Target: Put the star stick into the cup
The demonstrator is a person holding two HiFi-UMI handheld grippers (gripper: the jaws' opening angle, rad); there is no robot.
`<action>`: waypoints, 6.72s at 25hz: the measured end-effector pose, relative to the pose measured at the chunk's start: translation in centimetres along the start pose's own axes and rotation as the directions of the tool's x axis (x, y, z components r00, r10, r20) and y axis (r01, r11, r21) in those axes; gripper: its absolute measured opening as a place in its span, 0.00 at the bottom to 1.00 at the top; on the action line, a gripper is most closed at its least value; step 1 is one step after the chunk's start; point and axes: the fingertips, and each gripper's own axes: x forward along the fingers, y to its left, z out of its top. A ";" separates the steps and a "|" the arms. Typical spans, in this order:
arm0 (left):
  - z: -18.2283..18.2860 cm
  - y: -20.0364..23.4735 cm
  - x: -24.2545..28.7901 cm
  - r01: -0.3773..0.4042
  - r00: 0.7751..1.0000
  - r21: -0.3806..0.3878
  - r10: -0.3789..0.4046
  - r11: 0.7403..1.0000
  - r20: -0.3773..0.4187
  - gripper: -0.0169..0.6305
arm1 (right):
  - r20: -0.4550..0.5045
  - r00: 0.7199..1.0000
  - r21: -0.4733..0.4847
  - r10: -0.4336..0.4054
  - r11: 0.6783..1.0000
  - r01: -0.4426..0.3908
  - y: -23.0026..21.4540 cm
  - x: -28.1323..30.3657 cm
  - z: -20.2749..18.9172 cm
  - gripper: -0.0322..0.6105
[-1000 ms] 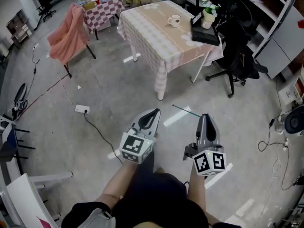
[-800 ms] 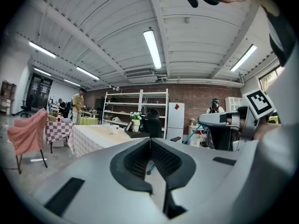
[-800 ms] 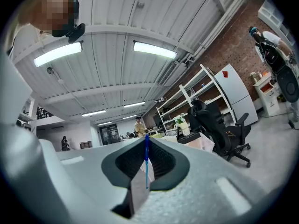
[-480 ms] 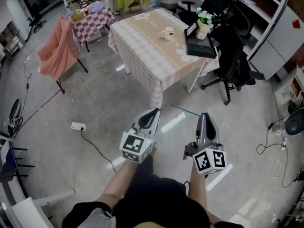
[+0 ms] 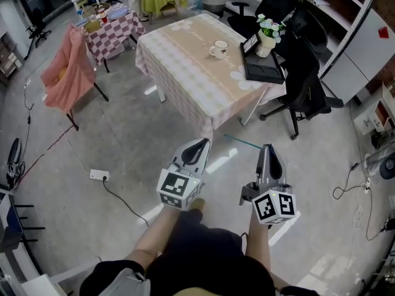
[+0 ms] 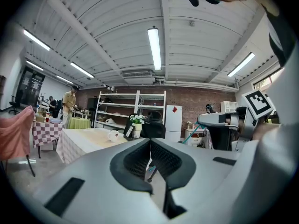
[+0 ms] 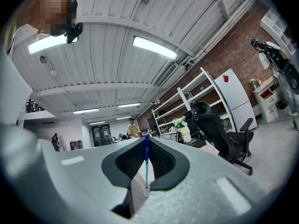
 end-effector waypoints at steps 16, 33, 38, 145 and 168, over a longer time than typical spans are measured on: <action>-0.4 5.4 2.7 0.033 0.999 -0.020 -0.033 0.999 0.001 0.05 | 0.006 0.999 0.005 -0.046 0.999 0.046 0.8 4.8 -1.7 0.08; -0.9 5.5 2.6 0.036 0.999 -0.035 -0.036 0.999 -0.009 0.05 | -0.008 0.998 0.026 -0.060 0.998 0.061 0.3 4.5 -2.0 0.08; -1.1 5.5 2.6 0.032 0.999 -0.035 -0.033 0.999 -0.018 0.05 | -0.006 0.998 0.039 -0.062 0.997 0.062 0.3 4.3 -2.0 0.08; 3.0 26.8 42.0 -0.280 0.957 -0.043 0.276 0.959 -0.091 0.05 | -0.113 0.968 0.160 0.222 0.966 -0.203 -18.2 53.3 -1.8 0.08; 0.7 29.0 42.7 -0.316 0.945 -0.063 0.309 0.947 -0.106 0.05 | -0.151 0.957 0.113 0.247 0.966 -0.231 -17.5 55.8 -4.9 0.08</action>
